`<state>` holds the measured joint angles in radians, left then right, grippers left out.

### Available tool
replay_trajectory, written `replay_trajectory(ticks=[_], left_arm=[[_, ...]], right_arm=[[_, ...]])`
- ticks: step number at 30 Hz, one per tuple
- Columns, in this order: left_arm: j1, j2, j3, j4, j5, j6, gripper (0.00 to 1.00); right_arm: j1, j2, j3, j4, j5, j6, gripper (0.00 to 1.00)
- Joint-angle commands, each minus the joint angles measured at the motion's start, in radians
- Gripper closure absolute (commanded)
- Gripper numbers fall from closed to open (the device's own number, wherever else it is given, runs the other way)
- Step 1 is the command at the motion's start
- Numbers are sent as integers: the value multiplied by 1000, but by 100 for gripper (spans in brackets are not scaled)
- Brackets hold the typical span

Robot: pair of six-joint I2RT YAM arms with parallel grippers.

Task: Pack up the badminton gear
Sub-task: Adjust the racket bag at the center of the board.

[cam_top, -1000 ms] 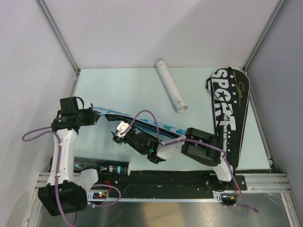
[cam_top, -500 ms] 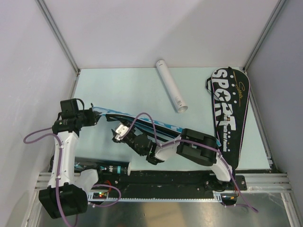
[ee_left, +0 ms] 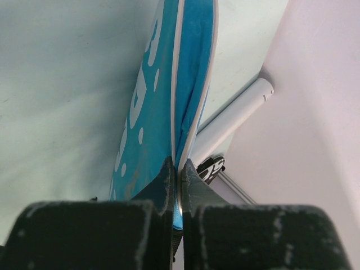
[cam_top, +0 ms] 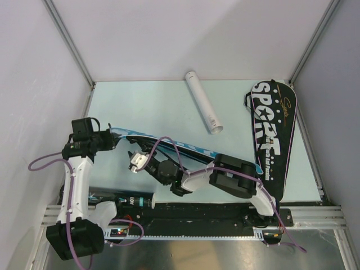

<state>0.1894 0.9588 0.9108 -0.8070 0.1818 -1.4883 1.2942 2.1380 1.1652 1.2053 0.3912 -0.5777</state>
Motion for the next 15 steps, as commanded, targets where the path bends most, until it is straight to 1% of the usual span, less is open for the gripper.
replay_trajectory(ticks=[1, 5, 9, 15], left_arm=[[-2, -33, -7, -107, 80, 19, 100], [-3, -44, -5, -113, 85, 15, 100], [-3, -54, -12, -116, 94, 13, 100], [-3, -66, -18, -118, 101, 13, 100]], right_arm=[[-22, -2, 86, 288, 0, -85, 41], [-30, 9, 105, 283, -6, -103, 43], [-33, 19, 114, 272, -5, -109, 46], [-26, 31, 138, 258, -5, -131, 57]])
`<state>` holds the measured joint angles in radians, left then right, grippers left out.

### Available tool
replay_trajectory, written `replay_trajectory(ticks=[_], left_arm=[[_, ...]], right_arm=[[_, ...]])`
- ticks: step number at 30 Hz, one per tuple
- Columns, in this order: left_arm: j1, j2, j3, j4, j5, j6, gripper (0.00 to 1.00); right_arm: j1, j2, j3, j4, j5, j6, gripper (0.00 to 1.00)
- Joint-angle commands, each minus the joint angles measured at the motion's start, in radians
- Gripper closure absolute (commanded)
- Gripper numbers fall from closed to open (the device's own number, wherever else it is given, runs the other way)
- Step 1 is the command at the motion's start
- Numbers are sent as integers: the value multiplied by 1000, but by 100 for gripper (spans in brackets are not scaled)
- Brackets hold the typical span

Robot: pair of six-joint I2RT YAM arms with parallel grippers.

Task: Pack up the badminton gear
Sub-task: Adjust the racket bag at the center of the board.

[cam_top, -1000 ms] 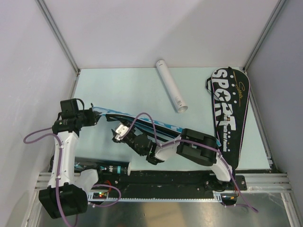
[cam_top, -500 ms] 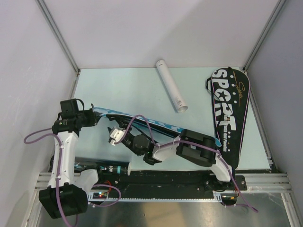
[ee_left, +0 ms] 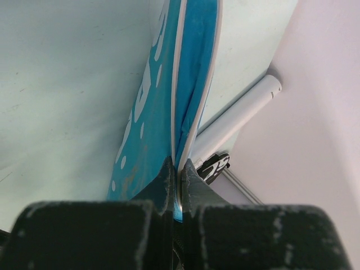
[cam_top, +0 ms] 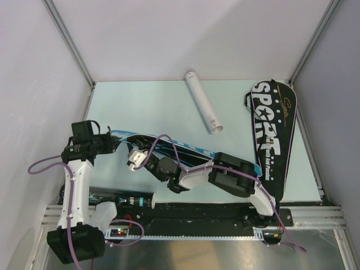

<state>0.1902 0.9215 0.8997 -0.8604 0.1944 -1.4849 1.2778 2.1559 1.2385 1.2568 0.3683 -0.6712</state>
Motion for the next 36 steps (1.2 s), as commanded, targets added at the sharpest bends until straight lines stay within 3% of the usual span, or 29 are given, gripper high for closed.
replay_trajectory(ticks=[1, 4, 6, 9, 11, 13, 17, 20, 36], left_arm=[[-4, -28, -6, -65, 89, 9, 100], [-3, -27, -3, -65, 91, 10, 100], [-3, -25, 1, -65, 87, 9, 100], [-3, -16, 16, -66, 76, 11, 100], [-1, -7, 35, -65, 58, 16, 100], [4, 0, 55, -66, 42, 16, 100], [10, 17, 109, -66, -6, 34, 100], [15, 38, 140, -68, -44, 54, 100], [20, 86, 166, -99, -128, 115, 100]], right_arm=[[-8, 15, 71, 201, 18, -41, 58], [-8, 17, 75, 189, 32, -52, 64], [-3, 20, 74, 189, 44, -67, 72], [10, 15, 51, 189, 63, -86, 93], [18, -6, 15, 182, 74, -74, 98], [19, -57, -38, 135, 72, -22, 100], [-11, -255, -146, -172, -43, 187, 100], [-37, -343, -196, -303, -109, 281, 100], [-82, -482, -241, -567, -267, 442, 100]])
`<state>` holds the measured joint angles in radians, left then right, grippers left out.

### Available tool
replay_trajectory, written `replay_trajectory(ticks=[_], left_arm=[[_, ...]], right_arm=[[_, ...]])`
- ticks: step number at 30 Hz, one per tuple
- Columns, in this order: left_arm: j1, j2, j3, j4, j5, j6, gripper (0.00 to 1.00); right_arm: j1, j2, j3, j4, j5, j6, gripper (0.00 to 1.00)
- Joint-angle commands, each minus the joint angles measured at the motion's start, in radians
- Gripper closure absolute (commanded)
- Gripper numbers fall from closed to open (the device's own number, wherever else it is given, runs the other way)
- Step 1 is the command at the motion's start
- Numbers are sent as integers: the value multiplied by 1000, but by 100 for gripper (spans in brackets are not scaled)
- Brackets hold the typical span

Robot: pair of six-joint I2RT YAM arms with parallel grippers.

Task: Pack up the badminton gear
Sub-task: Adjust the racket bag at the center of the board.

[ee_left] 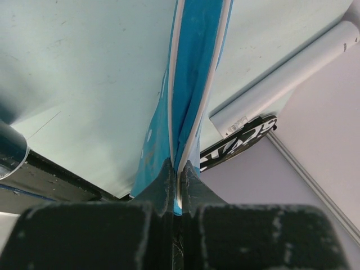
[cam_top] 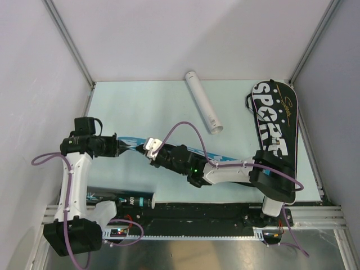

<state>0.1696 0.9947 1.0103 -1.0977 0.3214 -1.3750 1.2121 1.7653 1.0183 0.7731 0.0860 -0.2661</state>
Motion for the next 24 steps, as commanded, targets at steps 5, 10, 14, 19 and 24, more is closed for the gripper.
replay_trajectory(ticks=[5, 10, 14, 19, 24], left_arm=[[40, 16, 63, 134, -263, 13, 100], [41, 20, 61, 133, -256, 20, 100], [40, 19, 57, 133, -255, 22, 100], [41, 24, 70, 130, -274, 22, 100], [41, 43, 105, 123, -308, 28, 100]], right_arm=[[-24, -119, -1, -170, 3, 55, 94], [-68, -147, 24, -288, -140, 116, 100], [-79, -154, 47, -355, -198, 124, 100], [-92, -162, 51, -399, -171, 158, 100], [-121, -183, 50, -524, -259, 182, 100]])
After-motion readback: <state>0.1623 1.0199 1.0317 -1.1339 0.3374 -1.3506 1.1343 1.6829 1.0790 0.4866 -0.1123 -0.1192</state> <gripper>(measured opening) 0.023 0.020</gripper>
